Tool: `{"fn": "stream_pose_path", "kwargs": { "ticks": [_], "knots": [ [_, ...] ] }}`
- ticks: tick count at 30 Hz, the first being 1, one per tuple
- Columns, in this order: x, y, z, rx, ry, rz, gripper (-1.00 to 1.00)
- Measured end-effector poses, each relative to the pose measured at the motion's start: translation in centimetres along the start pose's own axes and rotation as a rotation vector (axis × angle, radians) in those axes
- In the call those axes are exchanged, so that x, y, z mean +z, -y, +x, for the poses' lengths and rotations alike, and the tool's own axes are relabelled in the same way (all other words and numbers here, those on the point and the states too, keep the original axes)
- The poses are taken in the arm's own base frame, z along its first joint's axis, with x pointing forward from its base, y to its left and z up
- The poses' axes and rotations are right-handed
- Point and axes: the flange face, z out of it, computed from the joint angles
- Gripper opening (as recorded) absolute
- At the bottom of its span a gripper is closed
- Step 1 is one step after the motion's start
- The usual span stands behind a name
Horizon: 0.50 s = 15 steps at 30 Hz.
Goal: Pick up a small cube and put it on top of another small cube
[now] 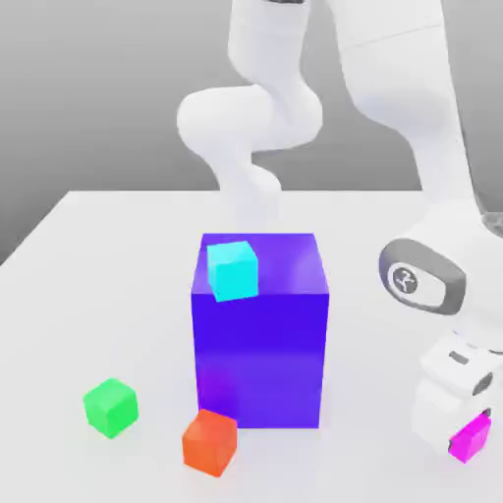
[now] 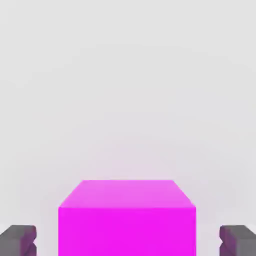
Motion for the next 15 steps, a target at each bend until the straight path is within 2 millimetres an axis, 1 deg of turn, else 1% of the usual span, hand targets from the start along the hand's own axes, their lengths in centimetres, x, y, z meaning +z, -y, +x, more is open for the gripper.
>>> {"fn": "stream_pose_path", "kwargs": {
  "ticks": [2, 3, 4, 5, 8, 9, 10, 11, 13, 15],
  "knots": [
    [0.0, 0.0, 0.0, 0.000, 0.000, 0.000, -1.00],
    [0.4, 0.0, 0.0, 0.000, 0.000, 0.000, -1.00],
    [-0.1, 0.0, 0.0, 0.000, 0.000, 0.001, -1.00],
    [-1.1, 0.1, 0.0, 0.001, 0.000, 0.001, -1.00],
    [-4.7, 0.0, 0.0, 0.000, 0.000, 0.001, -1.00],
    [-6.1, 0.5, 0.4, -0.001, -0.012, 0.013, -1.00],
    [-7.0, -0.1, 1.3, 0.041, -0.019, 0.021, -1.00],
    [-7.7, -1.2, 2.3, 0.101, -0.025, 0.027, -1.00],
    [-8.8, -4.0, 4.4, 0.246, -0.034, 0.040, -1.00],
    [-9.9, -7.2, 6.5, 0.403, -0.044, 0.052, -1.00]
  ]
}}
